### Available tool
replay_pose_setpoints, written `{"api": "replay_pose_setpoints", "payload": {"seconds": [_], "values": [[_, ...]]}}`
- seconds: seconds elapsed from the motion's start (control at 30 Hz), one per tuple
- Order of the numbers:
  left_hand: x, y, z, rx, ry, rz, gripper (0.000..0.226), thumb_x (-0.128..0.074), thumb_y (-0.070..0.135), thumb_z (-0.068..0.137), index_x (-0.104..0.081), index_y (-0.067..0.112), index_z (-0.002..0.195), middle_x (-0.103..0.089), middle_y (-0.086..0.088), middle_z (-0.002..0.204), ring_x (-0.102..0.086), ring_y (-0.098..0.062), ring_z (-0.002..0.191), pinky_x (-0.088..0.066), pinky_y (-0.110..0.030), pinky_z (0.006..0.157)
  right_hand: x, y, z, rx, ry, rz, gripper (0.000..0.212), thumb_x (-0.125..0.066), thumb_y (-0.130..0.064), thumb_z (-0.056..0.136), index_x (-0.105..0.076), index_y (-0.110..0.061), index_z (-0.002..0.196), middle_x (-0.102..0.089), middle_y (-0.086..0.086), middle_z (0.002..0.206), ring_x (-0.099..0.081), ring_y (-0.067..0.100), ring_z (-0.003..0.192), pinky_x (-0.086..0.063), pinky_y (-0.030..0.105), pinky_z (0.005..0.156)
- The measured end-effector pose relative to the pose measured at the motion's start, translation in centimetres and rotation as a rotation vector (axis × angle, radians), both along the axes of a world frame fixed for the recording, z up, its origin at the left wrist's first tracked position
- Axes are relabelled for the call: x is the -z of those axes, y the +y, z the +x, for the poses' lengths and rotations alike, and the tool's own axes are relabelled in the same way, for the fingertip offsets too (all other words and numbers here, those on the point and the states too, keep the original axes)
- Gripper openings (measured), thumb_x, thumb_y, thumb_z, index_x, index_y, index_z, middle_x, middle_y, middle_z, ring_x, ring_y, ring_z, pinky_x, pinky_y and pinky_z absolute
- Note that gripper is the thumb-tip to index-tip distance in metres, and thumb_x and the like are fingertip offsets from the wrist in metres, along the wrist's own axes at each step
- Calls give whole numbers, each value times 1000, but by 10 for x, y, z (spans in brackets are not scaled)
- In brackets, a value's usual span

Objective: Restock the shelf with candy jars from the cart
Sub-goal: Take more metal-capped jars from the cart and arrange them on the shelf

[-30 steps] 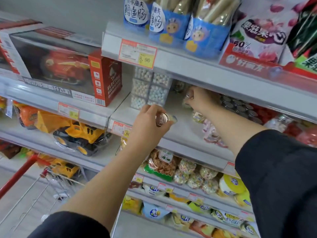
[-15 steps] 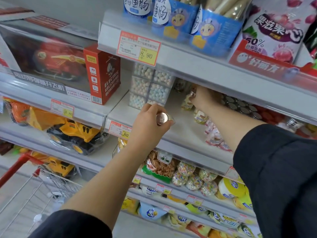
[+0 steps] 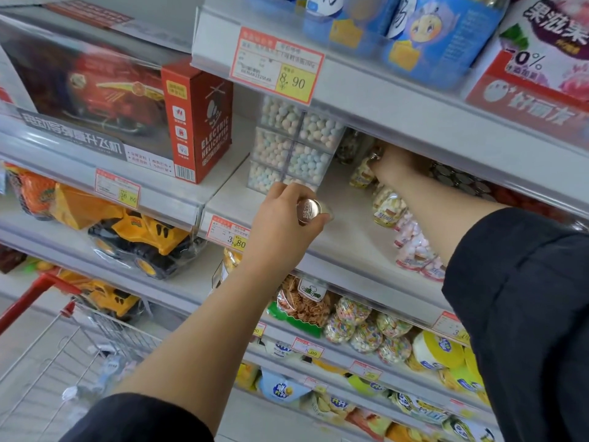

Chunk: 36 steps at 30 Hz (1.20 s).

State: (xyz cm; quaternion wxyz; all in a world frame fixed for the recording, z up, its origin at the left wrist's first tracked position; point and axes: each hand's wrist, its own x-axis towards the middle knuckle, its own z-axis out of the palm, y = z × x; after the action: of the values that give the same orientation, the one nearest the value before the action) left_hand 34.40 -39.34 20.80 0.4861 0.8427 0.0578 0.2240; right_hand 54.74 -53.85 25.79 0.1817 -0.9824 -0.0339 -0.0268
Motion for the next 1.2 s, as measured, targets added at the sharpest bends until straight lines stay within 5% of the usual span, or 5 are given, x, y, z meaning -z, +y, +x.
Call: {"api": "replay_pose_setpoints", "payload": {"seconds": [0.2,0.37,0.57,0.9,1.2], "values": [[-1,-4,3,11,5,-19,31,-75,35,85,-62,20,109,-52,4,109,-61,-13,84,-52,-24,78,-3,-9,0,10,58,-68,34,-42,-4,102,-36,-11,69,-30,6,69,-43,21,73,-27,20,51],[-1,-7,7,22,8,-19,30,-75,33,85,-63,21,110,-51,5,111,-61,-11,85,-47,-13,73,-1,-17,-3,-39,73,-97,25,-42,-2,102,-53,20,97,-43,26,72,-49,27,67,-42,37,68],[-2,-7,12,15,-6,-41,33,-74,29,86,-62,22,117,-53,4,115,-61,-12,85,-46,-13,71,-10,-3,-51,-280,-230,-41,14,-57,-14,93,-61,-8,105,-55,6,84,-52,21,74,-44,31,69],[-9,-12,25,15,0,-64,35,-74,30,87,-61,23,118,-61,3,116,-61,-6,80,-42,-10,61,-8,-1,-114,-654,65,111,45,-83,-30,74,-58,-34,110,-64,-18,100,-60,2,90,-50,28,77],[19,7,10,38,172,502,35,-51,42,100,-54,26,132,-60,7,129,-62,-16,108,-34,-36,112,-6,-19,-62,-389,-114,38,41,-79,-38,77,-59,-30,111,-65,-5,105,-61,15,92,-48,32,84]]}}
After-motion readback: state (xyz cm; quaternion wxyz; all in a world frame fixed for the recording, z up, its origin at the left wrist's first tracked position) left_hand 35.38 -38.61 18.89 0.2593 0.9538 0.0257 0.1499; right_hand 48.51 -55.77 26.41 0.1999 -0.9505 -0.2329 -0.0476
